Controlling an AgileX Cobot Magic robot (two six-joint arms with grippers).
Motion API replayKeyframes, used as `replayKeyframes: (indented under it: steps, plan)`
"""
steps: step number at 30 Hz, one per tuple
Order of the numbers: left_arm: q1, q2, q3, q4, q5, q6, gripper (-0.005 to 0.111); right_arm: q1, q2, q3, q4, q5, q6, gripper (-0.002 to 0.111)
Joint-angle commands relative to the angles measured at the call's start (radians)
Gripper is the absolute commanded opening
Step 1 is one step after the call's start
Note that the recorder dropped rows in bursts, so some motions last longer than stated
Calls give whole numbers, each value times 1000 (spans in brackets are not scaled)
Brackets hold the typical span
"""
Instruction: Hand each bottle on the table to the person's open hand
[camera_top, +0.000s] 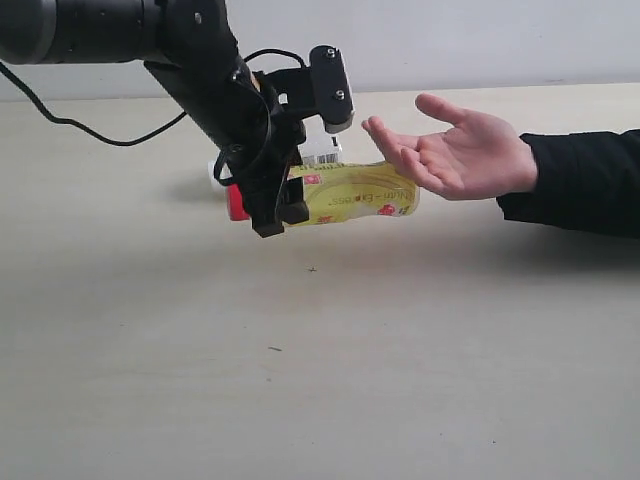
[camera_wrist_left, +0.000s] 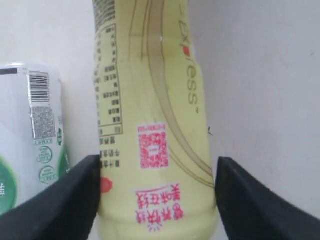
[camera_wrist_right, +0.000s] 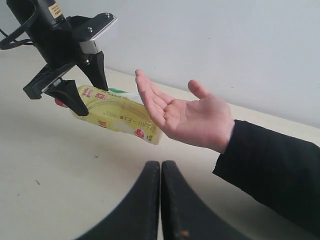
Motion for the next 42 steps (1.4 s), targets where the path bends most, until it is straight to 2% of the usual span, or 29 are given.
replayKeyframes:
  steps: [1, 11, 20, 26, 37, 42]
  plan:
    - [-4, -34, 3, -2, 53, -18, 0, 1, -4, 4, 0, -11, -5, 1]
    - [-2, -82, 3, 99, 141, -125, 0, 1, -4, 4, 0, -11, -5, 1]
    - [-2, -185, 38, 203, 170, -225, 0, 1, -4, 4, 0, -11, -5, 1]
    - [7, -284, 42, 212, 184, -310, 0, 1, -4, 4, 0, -11, -5, 1]
    - [5, -371, 42, 248, 213, -715, 0, 1, -4, 4, 0, -11, -5, 1]
    - [-41, -371, 42, 248, 216, -832, 0, 1, -4, 4, 0, -11, -5, 1]
